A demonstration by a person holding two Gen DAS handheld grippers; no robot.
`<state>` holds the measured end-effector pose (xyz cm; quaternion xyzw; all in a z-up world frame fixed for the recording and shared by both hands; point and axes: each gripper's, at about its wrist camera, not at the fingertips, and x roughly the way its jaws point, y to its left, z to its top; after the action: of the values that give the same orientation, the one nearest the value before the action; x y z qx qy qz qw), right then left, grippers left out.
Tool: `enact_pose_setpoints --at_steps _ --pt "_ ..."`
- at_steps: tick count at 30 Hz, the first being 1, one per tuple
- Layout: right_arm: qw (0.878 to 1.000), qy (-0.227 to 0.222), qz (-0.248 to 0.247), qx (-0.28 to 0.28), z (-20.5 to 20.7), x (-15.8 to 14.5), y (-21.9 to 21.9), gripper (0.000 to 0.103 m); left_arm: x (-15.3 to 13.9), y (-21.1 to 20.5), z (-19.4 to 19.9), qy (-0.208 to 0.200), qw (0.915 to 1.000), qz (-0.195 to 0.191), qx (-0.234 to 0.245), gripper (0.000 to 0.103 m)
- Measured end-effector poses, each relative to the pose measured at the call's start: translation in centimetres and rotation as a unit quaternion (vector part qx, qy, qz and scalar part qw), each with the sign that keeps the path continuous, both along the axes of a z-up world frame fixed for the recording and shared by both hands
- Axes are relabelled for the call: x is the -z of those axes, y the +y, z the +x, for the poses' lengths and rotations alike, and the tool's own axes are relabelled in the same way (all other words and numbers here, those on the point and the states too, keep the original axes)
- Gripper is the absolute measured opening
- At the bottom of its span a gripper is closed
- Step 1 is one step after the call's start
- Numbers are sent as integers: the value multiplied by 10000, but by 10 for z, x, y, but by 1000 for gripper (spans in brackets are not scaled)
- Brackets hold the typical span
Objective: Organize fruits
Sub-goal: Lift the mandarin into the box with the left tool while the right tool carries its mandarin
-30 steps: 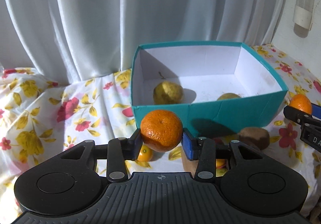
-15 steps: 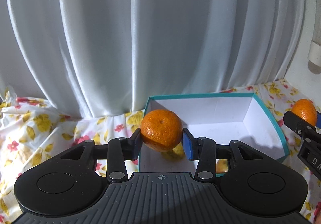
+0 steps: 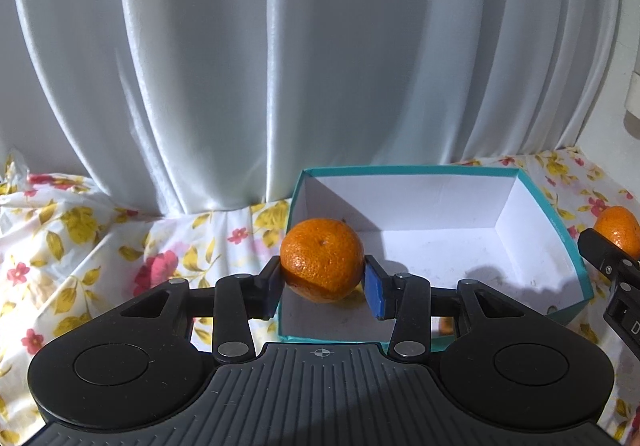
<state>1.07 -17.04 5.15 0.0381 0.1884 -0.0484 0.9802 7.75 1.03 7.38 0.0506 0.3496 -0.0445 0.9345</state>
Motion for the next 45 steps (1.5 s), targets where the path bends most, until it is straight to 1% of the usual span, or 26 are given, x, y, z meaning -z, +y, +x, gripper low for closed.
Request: enact_pose_setpoints --at_steps 10,33,45 --pt "9999 144 10 66 7 10 -1 47 16 -2 9 202 9997 101 60 46" --pt "9991 412 -47 82 29 29 -3 47 37 -2 25 468 9988 137 107 46" --pt "9979 638 -22 90 39 43 -7 47 48 -6 32 629 9978 190 130 46"
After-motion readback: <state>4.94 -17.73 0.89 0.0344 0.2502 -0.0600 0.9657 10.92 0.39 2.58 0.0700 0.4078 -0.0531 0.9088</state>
